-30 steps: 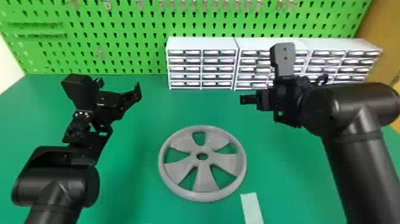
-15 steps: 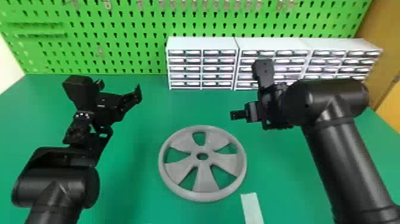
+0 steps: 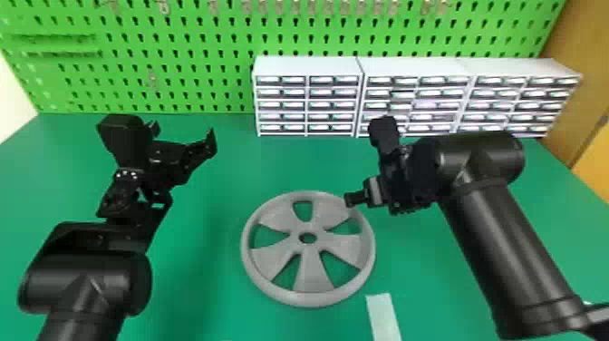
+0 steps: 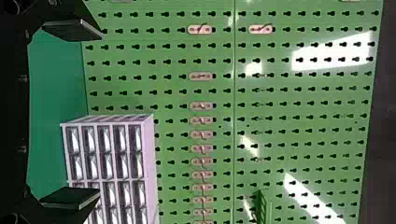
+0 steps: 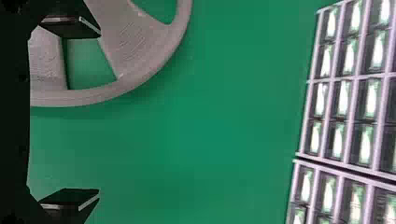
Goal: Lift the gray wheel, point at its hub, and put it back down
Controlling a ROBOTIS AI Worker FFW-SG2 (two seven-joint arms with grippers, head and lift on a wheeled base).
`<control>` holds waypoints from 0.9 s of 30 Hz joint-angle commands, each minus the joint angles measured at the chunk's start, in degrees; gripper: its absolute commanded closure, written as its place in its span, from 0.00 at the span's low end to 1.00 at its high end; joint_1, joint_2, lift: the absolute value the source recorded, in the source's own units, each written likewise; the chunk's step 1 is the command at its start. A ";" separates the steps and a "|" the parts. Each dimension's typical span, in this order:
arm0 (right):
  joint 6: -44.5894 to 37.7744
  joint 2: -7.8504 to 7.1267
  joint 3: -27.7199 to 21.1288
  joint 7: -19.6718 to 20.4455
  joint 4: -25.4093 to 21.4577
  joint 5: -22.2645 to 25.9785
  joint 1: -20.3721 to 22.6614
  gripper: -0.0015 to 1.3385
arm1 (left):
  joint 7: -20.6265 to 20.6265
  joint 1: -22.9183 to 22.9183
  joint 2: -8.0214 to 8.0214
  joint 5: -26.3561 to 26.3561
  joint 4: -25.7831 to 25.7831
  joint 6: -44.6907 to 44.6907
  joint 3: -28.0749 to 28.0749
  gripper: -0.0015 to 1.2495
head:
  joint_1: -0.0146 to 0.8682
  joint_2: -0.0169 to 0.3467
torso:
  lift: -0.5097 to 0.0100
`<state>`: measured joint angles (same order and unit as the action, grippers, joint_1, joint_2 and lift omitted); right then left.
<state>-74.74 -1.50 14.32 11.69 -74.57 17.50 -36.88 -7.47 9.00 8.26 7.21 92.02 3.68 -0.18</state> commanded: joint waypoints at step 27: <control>6.10 -0.26 2.82 -0.09 13.66 0.69 -1.61 0.07 | 0.00 0.22 0.79 0.18 -0.43 0.45 -0.79 0.09 | 0.80 0.18 | 0.81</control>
<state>-69.06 -1.67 17.06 11.60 -61.65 18.15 -38.52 -7.47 9.23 8.98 7.34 91.59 4.08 -0.87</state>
